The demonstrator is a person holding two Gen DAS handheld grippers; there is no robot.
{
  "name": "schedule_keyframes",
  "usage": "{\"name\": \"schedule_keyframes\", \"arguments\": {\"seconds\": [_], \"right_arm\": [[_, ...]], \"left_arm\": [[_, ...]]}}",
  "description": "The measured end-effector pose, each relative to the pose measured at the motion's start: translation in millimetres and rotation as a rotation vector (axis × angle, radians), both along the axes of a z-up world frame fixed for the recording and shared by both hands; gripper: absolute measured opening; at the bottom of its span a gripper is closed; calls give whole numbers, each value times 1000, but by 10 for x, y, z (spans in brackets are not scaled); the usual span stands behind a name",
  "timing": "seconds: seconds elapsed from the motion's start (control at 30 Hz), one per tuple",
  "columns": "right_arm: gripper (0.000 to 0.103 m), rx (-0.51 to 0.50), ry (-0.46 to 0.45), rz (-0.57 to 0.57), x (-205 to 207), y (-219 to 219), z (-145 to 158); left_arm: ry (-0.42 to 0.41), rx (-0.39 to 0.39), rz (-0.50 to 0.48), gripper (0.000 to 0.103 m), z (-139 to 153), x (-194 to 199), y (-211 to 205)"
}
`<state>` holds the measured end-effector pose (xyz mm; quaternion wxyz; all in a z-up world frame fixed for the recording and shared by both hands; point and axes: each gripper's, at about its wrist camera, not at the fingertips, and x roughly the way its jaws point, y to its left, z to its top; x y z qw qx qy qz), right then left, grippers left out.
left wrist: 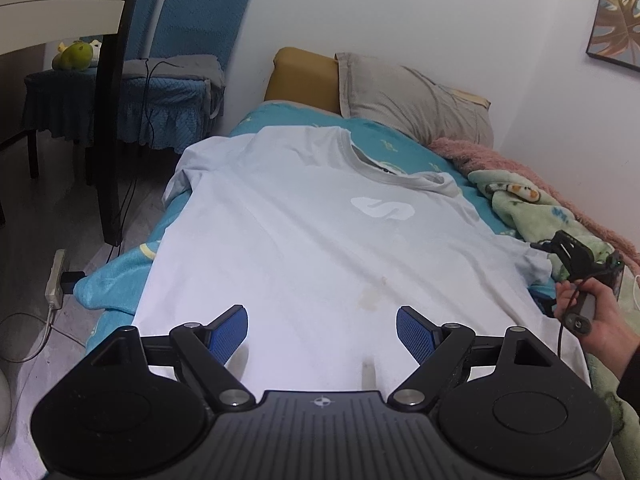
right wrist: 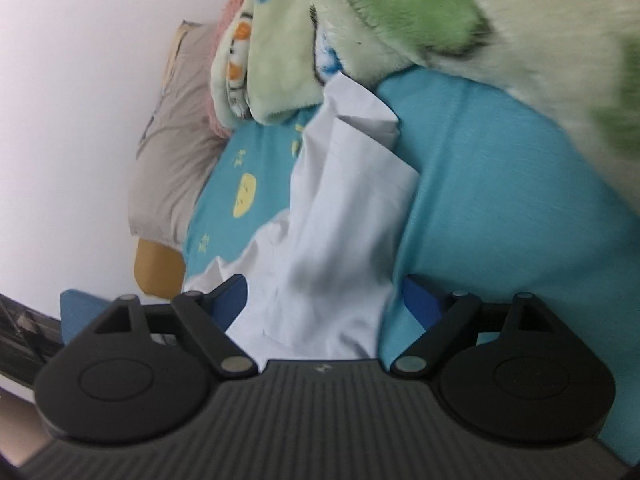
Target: Fold clothes
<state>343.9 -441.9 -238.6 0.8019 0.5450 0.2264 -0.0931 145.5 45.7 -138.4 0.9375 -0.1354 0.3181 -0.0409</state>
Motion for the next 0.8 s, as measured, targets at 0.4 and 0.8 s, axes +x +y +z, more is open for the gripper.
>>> {"name": "schedule_keyframes", "arguments": {"seconds": [0.4, 0.8], "right_arm": [[10, -276, 110, -32, 729, -106, 288], [9, -1168, 153, 75, 1037, 960, 1538]], "left_arm": [[16, -29, 14, 83, -46, 105, 34], [-10, -31, 33, 83, 152, 6, 173]]}}
